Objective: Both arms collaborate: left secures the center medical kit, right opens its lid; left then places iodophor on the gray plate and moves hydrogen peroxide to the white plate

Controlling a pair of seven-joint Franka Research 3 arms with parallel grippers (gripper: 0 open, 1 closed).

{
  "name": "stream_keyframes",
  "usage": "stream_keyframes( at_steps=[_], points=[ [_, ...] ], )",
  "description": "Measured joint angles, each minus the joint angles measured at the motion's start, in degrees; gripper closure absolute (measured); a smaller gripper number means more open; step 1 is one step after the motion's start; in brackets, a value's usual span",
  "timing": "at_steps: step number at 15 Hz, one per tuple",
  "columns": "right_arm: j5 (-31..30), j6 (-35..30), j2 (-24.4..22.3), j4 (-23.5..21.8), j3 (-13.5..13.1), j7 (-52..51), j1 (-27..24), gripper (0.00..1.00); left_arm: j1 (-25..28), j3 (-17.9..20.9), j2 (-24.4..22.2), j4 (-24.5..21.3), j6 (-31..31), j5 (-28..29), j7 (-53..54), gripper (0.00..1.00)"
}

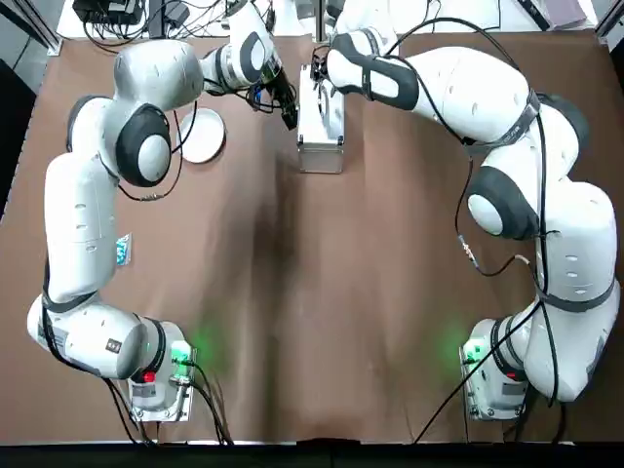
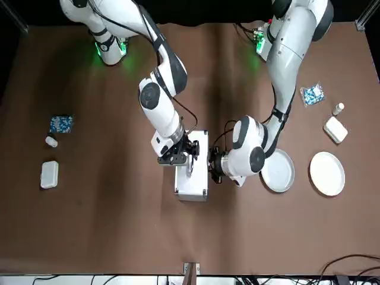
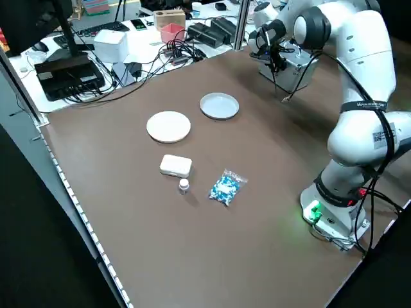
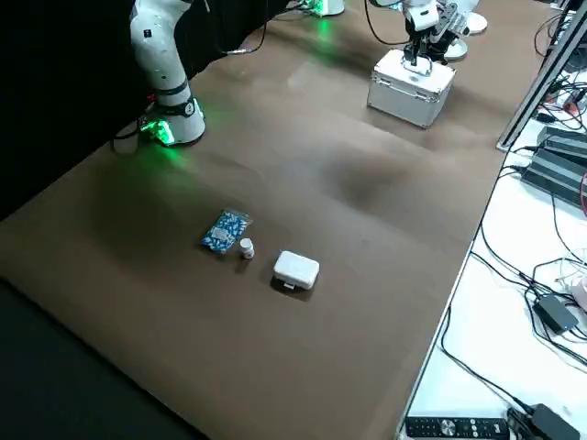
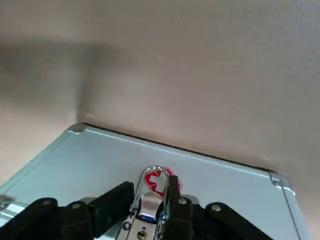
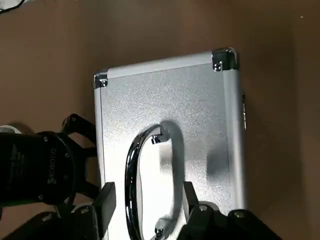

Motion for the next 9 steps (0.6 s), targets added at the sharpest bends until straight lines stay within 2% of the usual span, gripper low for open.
stream_keyframes(
  at_steps=[2,3,9],
  points=[
    [-0.21,0.04,0.04,0.0,-0.02,0.0,-0.02,0.38,-0.02,-0.01,0.0,0.03,0.0,0.22,0.0,0.66],
    [-0.25,0.04,0.04,0.0,-0.08,0.0,-0.09,0.44,-0.06,-0.02,0.0,0.04,0.0,0.4,0.0,0.66],
    [-0.26,0.04,0.25,0.0,-0.15,0.0,-0.26,0.56,-0.08,-0.02,0.0,0.05,0.0,0.49,0.0,0.66]
  ],
)
